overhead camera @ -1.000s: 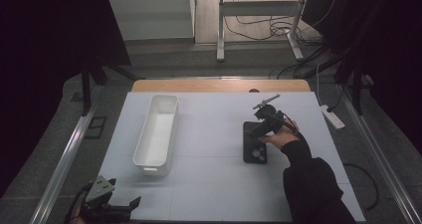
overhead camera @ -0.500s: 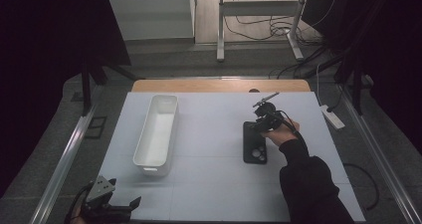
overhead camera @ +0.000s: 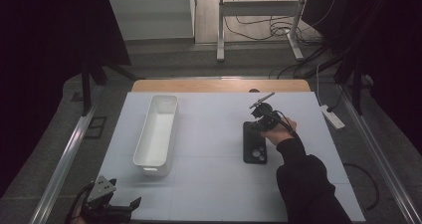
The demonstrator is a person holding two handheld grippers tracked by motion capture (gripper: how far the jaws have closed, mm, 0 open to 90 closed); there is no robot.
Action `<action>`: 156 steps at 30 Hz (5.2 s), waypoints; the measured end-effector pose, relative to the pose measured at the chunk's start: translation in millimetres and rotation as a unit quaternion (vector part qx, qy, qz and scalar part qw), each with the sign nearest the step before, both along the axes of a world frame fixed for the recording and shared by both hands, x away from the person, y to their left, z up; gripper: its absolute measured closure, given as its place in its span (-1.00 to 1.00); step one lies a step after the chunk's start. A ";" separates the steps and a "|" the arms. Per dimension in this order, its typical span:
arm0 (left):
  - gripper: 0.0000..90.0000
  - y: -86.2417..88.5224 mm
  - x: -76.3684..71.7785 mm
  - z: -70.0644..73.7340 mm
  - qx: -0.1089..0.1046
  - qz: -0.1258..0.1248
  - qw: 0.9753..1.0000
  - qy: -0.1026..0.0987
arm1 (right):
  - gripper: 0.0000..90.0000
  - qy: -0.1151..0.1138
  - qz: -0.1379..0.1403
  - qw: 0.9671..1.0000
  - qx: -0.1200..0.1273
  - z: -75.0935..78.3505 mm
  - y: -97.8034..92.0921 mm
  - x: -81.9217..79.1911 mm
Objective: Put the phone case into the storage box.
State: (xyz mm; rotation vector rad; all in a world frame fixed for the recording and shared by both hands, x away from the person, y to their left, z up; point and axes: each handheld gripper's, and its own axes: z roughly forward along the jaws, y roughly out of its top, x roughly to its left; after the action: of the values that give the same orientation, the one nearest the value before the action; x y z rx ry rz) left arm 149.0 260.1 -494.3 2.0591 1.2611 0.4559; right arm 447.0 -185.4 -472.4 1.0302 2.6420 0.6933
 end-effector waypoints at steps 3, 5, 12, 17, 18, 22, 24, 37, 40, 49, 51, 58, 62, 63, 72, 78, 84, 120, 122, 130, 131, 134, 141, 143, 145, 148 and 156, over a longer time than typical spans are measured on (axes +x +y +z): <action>-1.00 -0.1 0.0 0.0 0.001 0.000 1.000 0.000 | 1.00 0.000 0.005 1.000 0.006 -1.4 4.7 0.3; -1.00 -0.3 0.0 -0.1 0.001 0.000 1.000 0.000 | 1.00 0.002 0.009 1.000 0.009 -2.5 8.3 0.7; -1.00 -0.4 -0.1 -0.1 0.002 -0.001 1.000 0.000 | 1.00 0.010 0.014 1.000 0.016 -6.7 17.8 1.1; -1.00 -0.4 -0.3 0.1 0.003 -0.002 1.000 -0.001 | 1.00 0.012 0.021 0.999 0.023 -9.5 25.7 1.4; -1.00 -0.4 -0.3 0.0 0.002 -0.002 1.000 -0.001 | 1.00 0.013 0.022 0.999 0.023 -10.2 27.6 1.5; -1.00 -0.6 -0.4 0.0 0.003 -0.002 1.000 -0.001 | 1.00 0.013 0.021 0.999 0.021 -10.5 31.4 3.2; -1.00 -0.7 -0.4 0.0 0.003 -0.003 1.000 -0.002 | 1.00 0.012 0.021 0.999 0.021 -10.3 31.7 3.6; -1.00 -0.5 -0.5 0.0 0.003 -0.004 1.000 -0.001 | 1.00 0.022 0.018 1.000 0.002 -24.9 35.6 8.3; -1.00 -0.6 -0.5 0.0 0.003 -0.004 1.000 -0.001 | 1.00 0.022 0.016 1.000 -0.005 -27.7 35.1 9.5; -1.00 -0.9 -0.5 -0.1 0.003 -0.004 1.000 -0.001 | 1.00 0.024 0.013 1.000 -0.005 -30.5 34.2 11.1; -1.00 -0.9 -0.4 -0.1 0.004 -0.004 1.000 -0.001 | 1.00 0.024 0.013 1.000 -0.006 -30.8 33.9 11.3; -1.00 -1.0 -0.1 -0.3 0.004 -0.005 1.000 0.000 | 1.00 0.028 -0.001 1.000 -0.008 -31.0 24.0 14.6; -1.00 -1.3 -0.1 -0.3 0.005 -0.005 1.000 0.000 | 1.00 0.028 -0.006 1.000 -0.010 -30.3 16.1 15.0; -1.00 -1.4 0.0 -0.3 0.006 -0.005 1.000 0.000 | 1.00 0.029 -0.009 0.999 -0.011 -30.2 14.6 15.0; -1.00 -1.5 0.2 -0.4 0.005 -0.005 1.000 0.001 | 1.00 0.033 -0.026 0.999 -0.004 -29.3 -4.1 13.8; -1.00 -1.4 0.2 -0.3 0.005 -0.005 1.000 0.001 | 1.00 0.039 -0.036 0.999 -0.010 -27.7 -17.7 11.3; -1.00 -1.6 0.3 -0.4 0.006 -0.005 1.000 0.001 | 1.00 0.035 -0.045 0.998 -0.010 -27.2 -30.6 8.2; -0.99 -3.9 0.6 -0.4 0.015 -0.009 1.000 0.003 | 1.00 0.038 -0.077 0.996 -0.004 -24.3 -101.8 -45.8; -0.99 -3.9 0.6 -0.4 0.015 -0.010 1.000 0.003 | 1.00 0.037 -0.076 0.996 -0.006 -24.1 -103.1 -52.2; -0.99 -4.4 0.5 -0.3 0.020 -0.012 1.000 0.003 | 1.00 0.039 -0.074 0.996 -0.003 -24.2 -107.8 -74.0; -0.99 -4.5 0.5 -0.4 0.019 -0.012 1.000 0.003 | 1.00 0.039 -0.074 0.996 -0.002 -24.4 -108.3 -76.7; -0.99 -4.8 0.4 -0.2 0.021 -0.013 1.000 0.004 | 1.00 0.040 -0.073 0.997 0.002 -24.7 -109.6 -83.9; -0.99 -5.0 0.4 -0.3 0.022 -0.014 1.000 0.004 | 1.00 0.044 -0.071 0.996 0.007 -24.7 -108.1 -97.2; -0.99 -5.1 0.4 -0.3 0.022 -0.014 1.000 0.004 | 1.00 0.044 -0.068 0.997 0.005 -24.8 -106.8 -100.4; -0.99 -5.3 0.5 -0.4 0.023 -0.014 1.000 0.004 | 1.00 0.044 -0.065 0.997 0.007 -25.1 -104.9 -103.7; -0.99 -5.3 0.6 -0.4 0.024 -0.014 1.000 0.004 | 1.00 0.043 -0.059 0.997 0.006 -25.4 -101.2 -109.3; -0.99 -5.9 0.4 -0.5 0.025 -0.016 1.000 0.004 | 0.99 0.043 -0.042 0.998 0.002 -26.1 -88.6 -119.8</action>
State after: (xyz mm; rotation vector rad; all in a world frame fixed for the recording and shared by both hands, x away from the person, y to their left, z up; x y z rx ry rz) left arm 149.4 254.1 -494.8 2.1221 1.2326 0.4697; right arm 327.2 -274.0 -498.4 1.1910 2.6525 0.6499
